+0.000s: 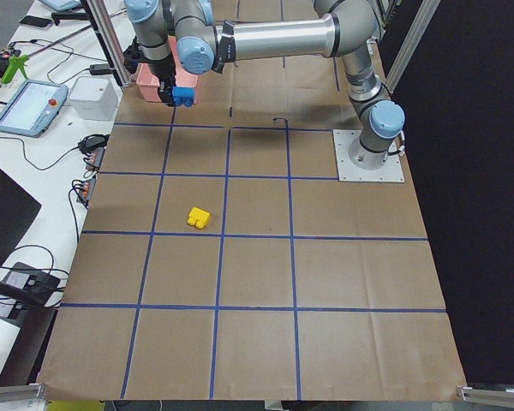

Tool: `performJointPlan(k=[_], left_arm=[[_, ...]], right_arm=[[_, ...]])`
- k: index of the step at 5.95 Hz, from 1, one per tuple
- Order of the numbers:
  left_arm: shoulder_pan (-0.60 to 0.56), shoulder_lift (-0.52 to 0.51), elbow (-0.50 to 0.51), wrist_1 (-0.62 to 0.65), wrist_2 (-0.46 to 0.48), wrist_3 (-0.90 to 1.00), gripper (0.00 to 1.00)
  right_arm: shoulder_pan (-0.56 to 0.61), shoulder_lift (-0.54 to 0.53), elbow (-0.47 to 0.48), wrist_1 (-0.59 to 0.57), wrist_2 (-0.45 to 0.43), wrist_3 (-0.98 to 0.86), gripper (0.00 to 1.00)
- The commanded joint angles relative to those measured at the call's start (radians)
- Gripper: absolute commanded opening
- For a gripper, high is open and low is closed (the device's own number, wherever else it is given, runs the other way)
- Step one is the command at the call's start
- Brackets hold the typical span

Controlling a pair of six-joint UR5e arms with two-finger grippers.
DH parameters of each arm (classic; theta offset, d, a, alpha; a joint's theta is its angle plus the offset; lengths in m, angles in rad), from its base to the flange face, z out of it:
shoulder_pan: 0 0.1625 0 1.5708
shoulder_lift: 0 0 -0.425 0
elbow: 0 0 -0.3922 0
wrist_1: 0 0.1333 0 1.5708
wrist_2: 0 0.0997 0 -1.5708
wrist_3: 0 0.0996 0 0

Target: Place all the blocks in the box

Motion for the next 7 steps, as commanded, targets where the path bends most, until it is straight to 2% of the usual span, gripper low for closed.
performJointPlan(k=[1, 2, 3, 4, 5, 6, 7], left_arm=[[-0.12, -0.064, 0.001, 0.091, -0.002, -0.193, 0.29], [-0.168, -0.089, 0.001, 0.132, 0.0, -0.251, 0.29], [-0.209, -0.107, 0.002, 0.173, 0.0, -0.306, 0.29], [-0.254, -0.121, 0.002, 0.219, -0.002, -0.396, 0.29], [-0.321, -0.146, 0.002, 0.269, 0.006, -0.497, 0.29], [-0.36, -0.19, 0.013, 0.322, 0.006, -0.558, 0.29], [-0.393, -0.24, 0.049, 0.358, 0.006, -0.619, 0.29]], right_arm=[[0.016, 0.033, -0.037, -0.003, 0.011, 0.009, 0.95], [0.016, 0.033, -0.037, 0.001, 0.005, 0.003, 1.0], [0.016, 0.032, -0.034, 0.006, -0.005, 0.0, 1.0], [-0.01, 0.012, -0.01, 0.023, -0.014, -0.082, 1.0], [-0.065, -0.025, 0.009, 0.087, -0.128, -0.156, 1.0], [-0.122, -0.093, 0.103, 0.086, -0.178, -0.228, 1.0], [-0.172, -0.181, 0.242, 0.066, -0.177, -0.251, 1.0]])
